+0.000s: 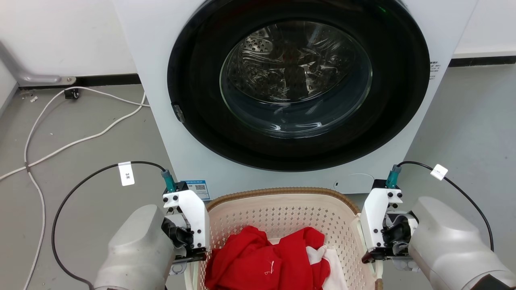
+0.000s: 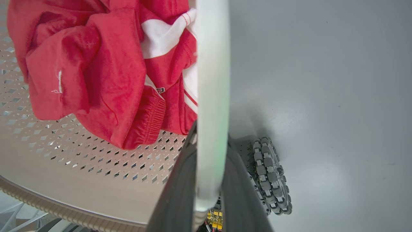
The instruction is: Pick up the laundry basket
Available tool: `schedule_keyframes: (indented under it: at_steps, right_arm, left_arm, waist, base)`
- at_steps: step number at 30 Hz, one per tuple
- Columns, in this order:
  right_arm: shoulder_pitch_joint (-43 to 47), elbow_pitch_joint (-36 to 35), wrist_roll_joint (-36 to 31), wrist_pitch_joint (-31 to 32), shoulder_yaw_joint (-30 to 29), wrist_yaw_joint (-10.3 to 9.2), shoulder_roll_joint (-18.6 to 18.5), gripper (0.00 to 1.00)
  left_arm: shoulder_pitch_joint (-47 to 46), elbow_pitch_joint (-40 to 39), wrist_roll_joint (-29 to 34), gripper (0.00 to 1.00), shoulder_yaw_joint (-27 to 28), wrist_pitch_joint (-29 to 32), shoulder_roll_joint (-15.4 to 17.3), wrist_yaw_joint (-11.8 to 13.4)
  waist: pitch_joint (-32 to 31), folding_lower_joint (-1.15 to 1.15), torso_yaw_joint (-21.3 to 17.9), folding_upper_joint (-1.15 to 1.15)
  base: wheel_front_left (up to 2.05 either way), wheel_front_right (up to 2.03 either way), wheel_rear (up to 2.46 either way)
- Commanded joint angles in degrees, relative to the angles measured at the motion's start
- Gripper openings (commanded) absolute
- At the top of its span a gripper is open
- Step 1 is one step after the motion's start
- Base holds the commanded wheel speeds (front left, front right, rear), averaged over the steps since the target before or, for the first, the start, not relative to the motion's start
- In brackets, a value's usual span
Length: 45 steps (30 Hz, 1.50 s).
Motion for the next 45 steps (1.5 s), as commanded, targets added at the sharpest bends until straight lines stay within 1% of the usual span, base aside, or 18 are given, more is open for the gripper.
schedule_keyframes:
  at_steps: [1, 10, 33, 45]
  right_arm:
    - [0.2, -0.9, 1.0, -0.2, -0.2, 0.52, 2.5, 0.0]
    - [0.3, -0.9, 0.5, -1.0, 0.8, 0.59, 2.6, 0.0]
    - [0.3, -0.9, 1.1, -1.3, 1.5, 0.61, 2.4, 0.0]
    - [0.5, -0.8, 1.8, -1.1, 1.6, 0.63, 2.6, 0.0]
  left_arm:
    - [0.1, -1.0, -1.2, 0.0, 0.2, 0.1, -2.3, -0.8]
    - [0.2, -1.0, -3.0, 0.0, -1.7, 0.2, -2.4, -0.5]
    - [-0.8, -1.1, -5.5, 0.0, -5.1, -0.5, -2.5, -0.8]
    - [-1.0, -0.7, -7.2, 0.0, -6.7, -0.9, -2.5, -0.6]
  waist:
    - [0.0, 0.0, 0.0, 0.0]
    - [0.1, 0.0, -0.1, 0.0]
    - [-0.1, 0.0, 0.1, 0.0]
    - [-0.3, 0.0, 0.0, 0.0]
  base:
    - [0.0, 0.0, 0.0]
    - [0.0, 0.0, 0.0]
    - [0.0, 0.0, 0.0]
    - [0.0, 0.0, 0.0]
